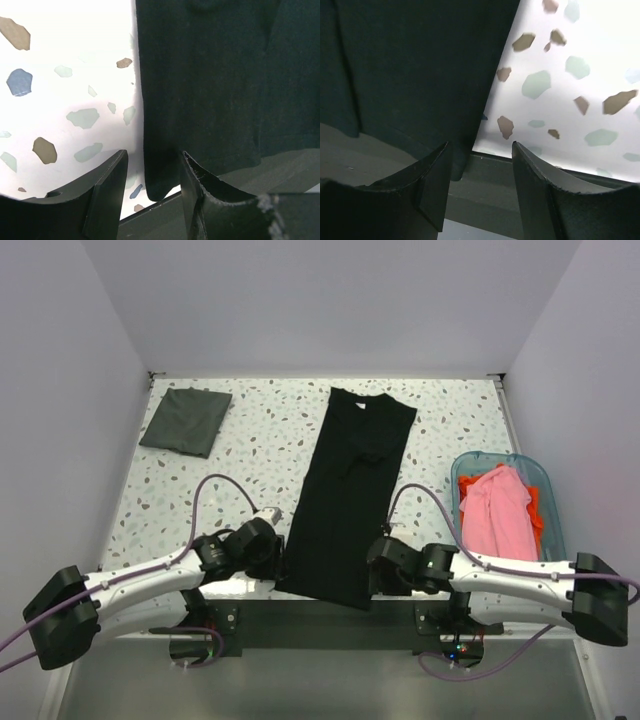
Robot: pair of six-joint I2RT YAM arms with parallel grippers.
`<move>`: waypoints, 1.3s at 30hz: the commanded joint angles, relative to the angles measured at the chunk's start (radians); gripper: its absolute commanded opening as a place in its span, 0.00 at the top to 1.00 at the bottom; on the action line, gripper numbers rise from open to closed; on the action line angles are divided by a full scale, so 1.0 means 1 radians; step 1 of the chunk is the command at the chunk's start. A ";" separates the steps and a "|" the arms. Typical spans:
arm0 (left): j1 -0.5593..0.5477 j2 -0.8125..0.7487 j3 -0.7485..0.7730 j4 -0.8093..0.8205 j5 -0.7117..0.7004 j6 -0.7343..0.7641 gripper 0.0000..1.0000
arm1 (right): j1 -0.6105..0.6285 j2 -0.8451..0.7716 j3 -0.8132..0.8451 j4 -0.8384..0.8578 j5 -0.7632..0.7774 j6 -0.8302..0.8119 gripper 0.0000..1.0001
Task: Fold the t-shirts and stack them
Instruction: Fold the tshirt
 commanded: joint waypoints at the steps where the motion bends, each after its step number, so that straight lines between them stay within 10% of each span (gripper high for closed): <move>1: -0.023 -0.006 -0.024 -0.013 -0.002 -0.031 0.50 | 0.060 0.051 -0.009 0.069 0.021 0.117 0.46; 11: -0.089 0.016 -0.059 -0.058 -0.047 -0.135 0.62 | 0.129 0.107 -0.023 0.129 0.017 0.190 0.45; 17: -0.089 0.054 -0.029 -0.083 -0.057 -0.126 0.86 | 0.139 0.114 -0.081 0.192 -0.025 0.225 0.49; 21: -0.089 0.057 -0.010 -0.110 -0.061 -0.122 1.00 | 0.141 0.103 -0.116 0.203 -0.051 0.228 0.86; 24: -0.088 0.062 -0.009 -0.128 -0.041 -0.135 1.00 | 0.141 0.045 -0.142 0.127 -0.049 0.237 1.00; 33: -0.097 -0.010 -0.038 -0.114 0.105 -0.120 1.00 | 0.141 -0.389 -0.156 -0.276 -0.013 0.248 1.00; 39: -0.135 -0.006 0.025 -0.105 0.104 -0.120 1.00 | 0.142 -0.315 -0.113 -0.212 -0.025 0.199 1.00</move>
